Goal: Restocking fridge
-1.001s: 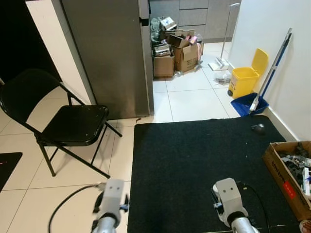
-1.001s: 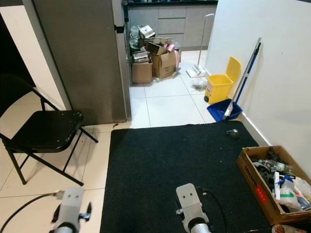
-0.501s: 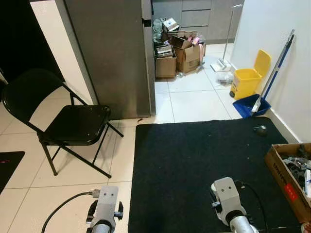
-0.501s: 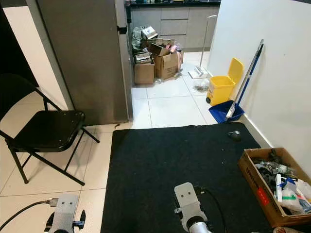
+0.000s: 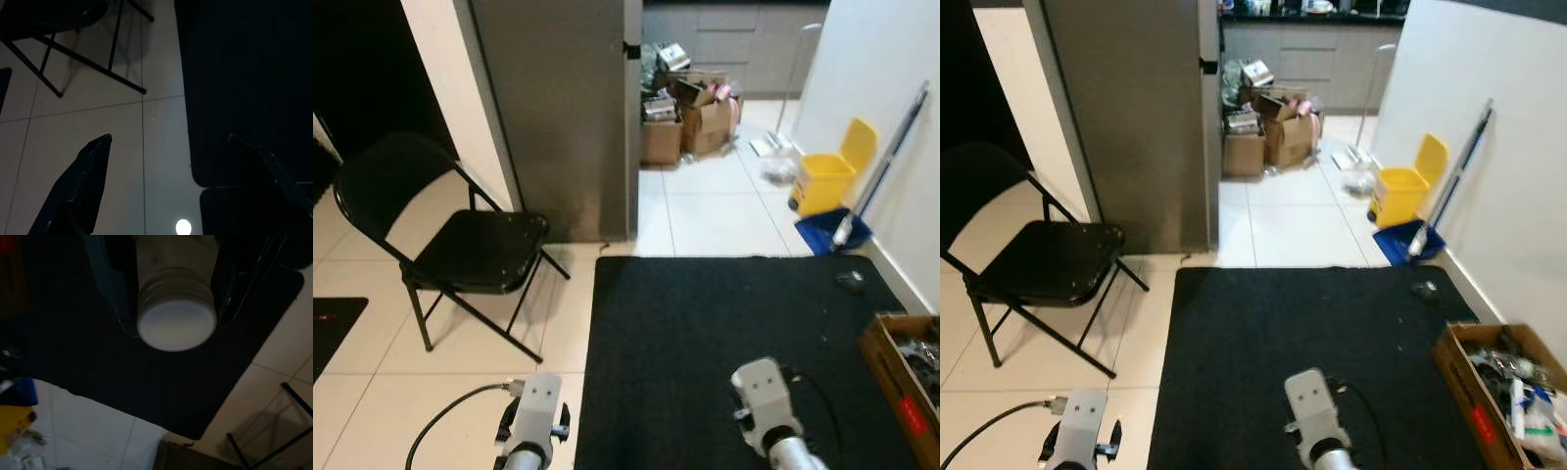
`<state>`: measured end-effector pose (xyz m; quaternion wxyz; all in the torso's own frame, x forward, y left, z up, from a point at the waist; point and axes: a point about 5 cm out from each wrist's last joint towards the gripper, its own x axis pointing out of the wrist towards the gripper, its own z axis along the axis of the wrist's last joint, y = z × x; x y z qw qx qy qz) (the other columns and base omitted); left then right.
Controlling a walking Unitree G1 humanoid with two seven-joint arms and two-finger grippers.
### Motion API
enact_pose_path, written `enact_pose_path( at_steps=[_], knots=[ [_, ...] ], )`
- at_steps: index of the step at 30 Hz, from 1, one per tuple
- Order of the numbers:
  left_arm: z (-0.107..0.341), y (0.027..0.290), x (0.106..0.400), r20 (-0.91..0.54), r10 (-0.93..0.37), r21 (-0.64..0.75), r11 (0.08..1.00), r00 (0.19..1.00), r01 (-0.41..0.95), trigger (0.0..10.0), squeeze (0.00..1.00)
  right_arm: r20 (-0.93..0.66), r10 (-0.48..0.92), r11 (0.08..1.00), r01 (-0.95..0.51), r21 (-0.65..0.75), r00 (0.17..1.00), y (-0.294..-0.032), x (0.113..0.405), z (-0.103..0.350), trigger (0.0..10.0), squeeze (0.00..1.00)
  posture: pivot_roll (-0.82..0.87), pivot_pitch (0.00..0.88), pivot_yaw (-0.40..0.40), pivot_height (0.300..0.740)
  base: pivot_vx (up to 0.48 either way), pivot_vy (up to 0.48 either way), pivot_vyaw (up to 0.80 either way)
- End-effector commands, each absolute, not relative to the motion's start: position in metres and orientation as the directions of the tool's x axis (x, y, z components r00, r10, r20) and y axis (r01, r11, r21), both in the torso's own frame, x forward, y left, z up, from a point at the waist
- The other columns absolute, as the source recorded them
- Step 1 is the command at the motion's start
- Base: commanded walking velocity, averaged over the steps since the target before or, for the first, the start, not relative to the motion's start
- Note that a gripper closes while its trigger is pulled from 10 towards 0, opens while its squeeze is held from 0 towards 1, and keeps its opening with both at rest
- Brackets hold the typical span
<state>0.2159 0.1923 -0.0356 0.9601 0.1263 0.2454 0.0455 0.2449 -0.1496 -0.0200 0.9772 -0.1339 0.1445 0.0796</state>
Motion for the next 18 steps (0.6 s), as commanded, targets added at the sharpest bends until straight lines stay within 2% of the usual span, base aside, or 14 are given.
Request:
enact_pose_path(
  at_steps=[1, 7, 18],
  knots=[
    [-0.0318, 0.1904, 0.2211, -0.441, 0.136, 0.264, 0.964, 0.887, -0.017, 10.0, 0.0, -0.281, 0.094, 0.95, -0.17, -0.26, 0.955, -0.1591, 0.2483, -0.0161, 10.0, 0.0, -0.06, 0.035, 0.003, 0.74, 0.405, 0.0, 0.0],
    [-0.0311, 0.1887, 0.2219, -0.434, 0.129, 0.268, 0.963, 0.892, -0.009, 10.0, 0.0, -0.284, 0.091, 0.953, -0.166, -0.252, 0.955, -0.1597, 0.2481, -0.0165, 10.0, 0.0, -0.06, 0.034, 0.003, 0.74, 0.398, 0.0, 0.0],
    [-0.0312, 0.1886, 0.2229, -0.432, 0.124, 0.273, 0.962, 0.893, -0.001, 10.0, 0.0, -0.286, 0.091, 0.955, -0.165, -0.246, 0.954, -0.1601, 0.2487, -0.0166, 10.0, 0.0, -0.06, 0.032, 0.003, 0.74, 0.382, 0.0, -0.66]
  ],
)
